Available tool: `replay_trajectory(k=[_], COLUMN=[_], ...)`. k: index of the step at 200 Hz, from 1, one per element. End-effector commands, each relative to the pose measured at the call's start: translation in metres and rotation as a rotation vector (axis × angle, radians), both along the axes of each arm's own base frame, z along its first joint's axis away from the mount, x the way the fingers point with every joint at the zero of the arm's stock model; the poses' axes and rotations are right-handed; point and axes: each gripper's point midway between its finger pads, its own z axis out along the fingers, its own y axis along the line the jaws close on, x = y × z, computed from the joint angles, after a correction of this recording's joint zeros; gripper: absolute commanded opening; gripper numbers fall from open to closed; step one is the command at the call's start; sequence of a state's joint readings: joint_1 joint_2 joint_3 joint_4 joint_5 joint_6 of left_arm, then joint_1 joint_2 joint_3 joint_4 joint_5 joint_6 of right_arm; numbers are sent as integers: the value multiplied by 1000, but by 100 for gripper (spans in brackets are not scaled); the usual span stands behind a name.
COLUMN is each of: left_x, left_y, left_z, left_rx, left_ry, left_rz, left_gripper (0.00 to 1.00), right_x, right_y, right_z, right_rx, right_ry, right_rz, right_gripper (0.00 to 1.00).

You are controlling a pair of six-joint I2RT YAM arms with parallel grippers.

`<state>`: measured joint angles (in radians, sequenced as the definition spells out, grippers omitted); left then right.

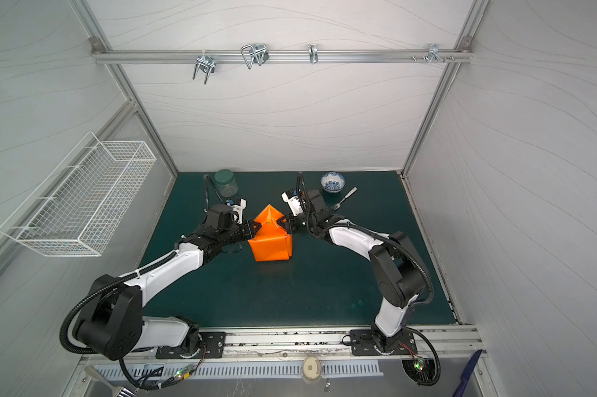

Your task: Wrap the gift box in paper

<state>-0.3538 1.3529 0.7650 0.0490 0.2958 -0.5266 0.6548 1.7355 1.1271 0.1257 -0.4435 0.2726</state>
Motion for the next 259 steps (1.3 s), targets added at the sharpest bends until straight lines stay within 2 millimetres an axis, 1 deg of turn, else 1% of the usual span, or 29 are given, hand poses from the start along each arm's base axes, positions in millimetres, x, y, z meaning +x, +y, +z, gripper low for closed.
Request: replay_trajectory(k=[1, 52, 72, 100, 134, 143, 162, 172, 193, 215, 234, 259], left_x=[-2, -1, -1, -1, 6, 8, 10, 9, 6, 4, 3, 1], left_y=[2, 1, 1, 4, 4, 2, 1, 1, 3, 3, 2, 3], left_z=[-1, -2, -3, -2, 8, 12, 14, 12, 4, -1, -2, -8], left_rx=[13, 5, 4, 7, -7, -11, -7, -3, 5, 6, 2, 10], left_ry=[-5, -4, -2, -4, -23, -27, -28, -23, -12, -4, -3, 9], left_rz=[-1, 0, 3, 25, 45, 42, 33, 33, 35, 33, 24, 21], left_gripper=[3, 3, 3, 4, 11, 13, 13, 13, 12, 10, 9, 6], right_x=[-2, -11, -9, -8, -9, -9, -9, -8, -6, -6, -5, -10], right_y=[5, 5, 3, 1, 2, 2, 2, 3, 1, -1, -3, -4], right_z=[-11, -36, -36, -31, -40, -38, -25, -14, 1, 8, 4, -19], right_rx=[-24, -72, -81, -92, -99, -96, -82, -75, -61, -45, -51, -55], right_ry=[32, 50, 44, 25, 46, 42, 18, -3, -27, -25, -19, 33], right_rz=[21, 23, 17, 10, 11, 14, 21, 25, 33, 42, 39, 34], right_gripper=[13, 13, 13, 13, 13, 13, 15, 16, 17, 17, 17, 16])
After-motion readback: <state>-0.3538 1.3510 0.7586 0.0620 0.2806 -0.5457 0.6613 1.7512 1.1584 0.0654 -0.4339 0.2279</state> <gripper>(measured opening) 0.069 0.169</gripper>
